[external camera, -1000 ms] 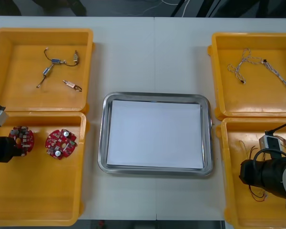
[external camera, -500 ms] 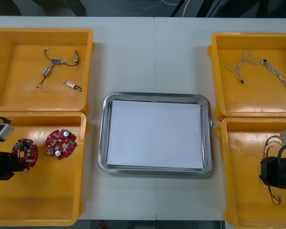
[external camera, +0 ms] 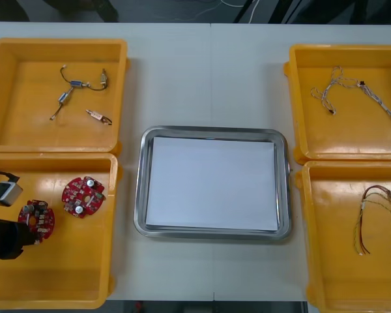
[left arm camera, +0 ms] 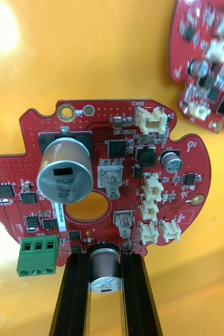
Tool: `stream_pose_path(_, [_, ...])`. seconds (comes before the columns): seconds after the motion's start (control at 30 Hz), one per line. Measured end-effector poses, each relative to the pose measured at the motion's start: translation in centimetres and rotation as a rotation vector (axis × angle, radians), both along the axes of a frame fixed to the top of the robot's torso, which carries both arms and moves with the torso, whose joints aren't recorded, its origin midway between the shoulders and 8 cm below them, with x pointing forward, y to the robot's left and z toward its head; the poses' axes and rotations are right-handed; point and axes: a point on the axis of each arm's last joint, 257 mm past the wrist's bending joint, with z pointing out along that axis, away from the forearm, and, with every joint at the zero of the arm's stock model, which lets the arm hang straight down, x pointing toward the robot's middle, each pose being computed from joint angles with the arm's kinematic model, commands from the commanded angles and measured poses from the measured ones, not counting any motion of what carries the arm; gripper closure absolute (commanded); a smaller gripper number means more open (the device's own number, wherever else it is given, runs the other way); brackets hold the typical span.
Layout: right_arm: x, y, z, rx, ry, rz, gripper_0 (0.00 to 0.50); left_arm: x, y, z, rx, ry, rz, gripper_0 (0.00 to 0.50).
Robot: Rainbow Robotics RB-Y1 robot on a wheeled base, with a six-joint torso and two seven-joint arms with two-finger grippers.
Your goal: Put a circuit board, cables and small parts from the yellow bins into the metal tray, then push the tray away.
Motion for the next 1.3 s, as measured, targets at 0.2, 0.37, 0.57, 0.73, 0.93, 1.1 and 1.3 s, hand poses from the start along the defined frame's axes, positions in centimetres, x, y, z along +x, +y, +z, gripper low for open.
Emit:
stream_pose_path(0.2, [0.0,-1.4,1.5,-0.061,-0.005,0.033,0.500,-0.5,-0.2,-0.9,0.017,0.004,-0.021,0.500])
stream_pose_path(0.37, [0.3,-1.6,2.7,-0.084,-0.012,0.073,0.500,-0.6,-0.1,-1.2,0.025,0.007,-0.026,0.500])
stream_pose_path(0.57, [1.1,-0.5,4.8,-0.090,-0.037,0.160,0.500,-0.6,0.1,-1.2,0.035,0.004,-0.028,0.499])
stream_pose_path(0.73, [1.5,1.6,6.2,-0.067,-0.052,0.254,0.500,-0.5,0.2,-1.2,0.038,0.002,-0.028,0.122])
stream_pose_path(0.93, [2.2,3.9,8.1,-0.062,-0.080,0.360,0.500,-0.4,0.1,-1.1,0.037,-0.005,-0.027,0.000])
stream_pose_path(1.1, [2.5,5.8,8.6,-0.076,-0.074,0.449,0.500,-0.2,0.1,-1.1,0.036,-0.011,-0.026,0.000])
stream_pose_path(1.3, [2.5,8.1,8.0,-0.104,-0.048,0.544,0.500,-0.2,0.2,-0.8,0.033,-0.012,-0.027,0.000])
